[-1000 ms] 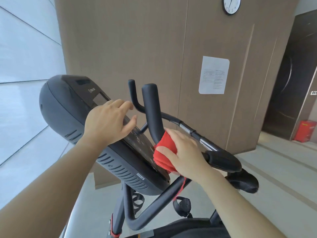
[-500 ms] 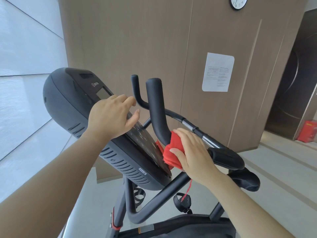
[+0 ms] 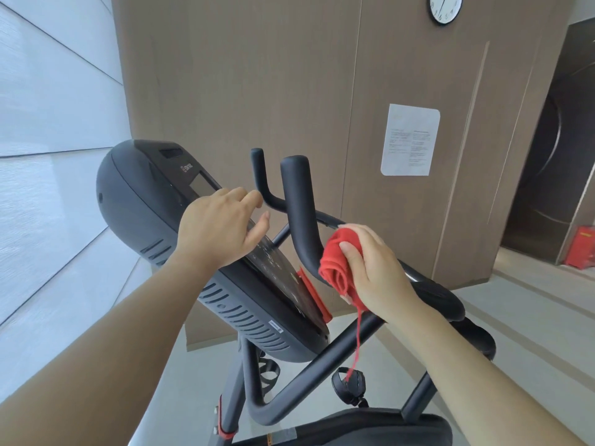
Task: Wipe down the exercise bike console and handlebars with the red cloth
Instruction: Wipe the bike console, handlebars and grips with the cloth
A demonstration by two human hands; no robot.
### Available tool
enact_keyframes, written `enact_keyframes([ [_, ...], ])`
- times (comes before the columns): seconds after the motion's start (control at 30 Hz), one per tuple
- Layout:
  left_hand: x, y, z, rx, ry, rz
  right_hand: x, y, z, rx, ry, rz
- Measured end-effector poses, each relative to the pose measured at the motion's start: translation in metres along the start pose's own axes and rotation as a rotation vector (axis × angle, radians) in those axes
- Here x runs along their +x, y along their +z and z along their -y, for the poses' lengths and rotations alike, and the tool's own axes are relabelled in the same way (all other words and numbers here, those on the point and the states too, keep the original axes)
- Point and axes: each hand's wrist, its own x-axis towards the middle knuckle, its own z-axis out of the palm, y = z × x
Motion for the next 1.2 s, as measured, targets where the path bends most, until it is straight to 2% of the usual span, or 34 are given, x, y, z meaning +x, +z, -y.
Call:
enact_keyframes([
  [0.2,-0.002,-0.001,0.001,-0.007,0.003,-0.011,-0.018,0.016,-0.006,-0.146,-0.099,0.105],
  [0.33,-0.002,-0.002,0.000,-0.029,0.018,-0.021,-0.035,-0.001,-0.030,-0.169,-0.036,0.149],
  [0.53,0.000,0.003,-0.001,-0.029,0.007,-0.052,-0.042,-0.006,-0.039,-0.167,0.042,0.082],
  [0.7,0.000,0.000,-0.001,-0.067,0.016,-0.064,-0.040,0.007,-0.026,-0.127,0.032,0.080],
  [0.77,-0.001,-0.004,-0.002,-0.133,-0.002,-0.100,-0.041,-0.001,-0.029,-0.099,0.037,0.118],
  [0.87,-0.004,-0.010,-0.006,-0.394,-0.074,-0.160,-0.047,-0.017,-0.036,-0.061,0.088,0.110],
  [0.93,-0.008,-0.014,-0.017,-0.547,-0.072,-0.188,-0.052,-0.028,-0.041,-0.022,0.136,0.064],
  [1.07,-0.008,-0.023,-0.071,-0.654,0.078,-0.203,-0.066,-0.045,-0.056,-0.024,0.183,0.026],
  [1.2,0.005,-0.016,-0.140,-0.641,0.163,-0.068,-0.075,-0.058,-0.080,0.029,0.211,0.014],
])
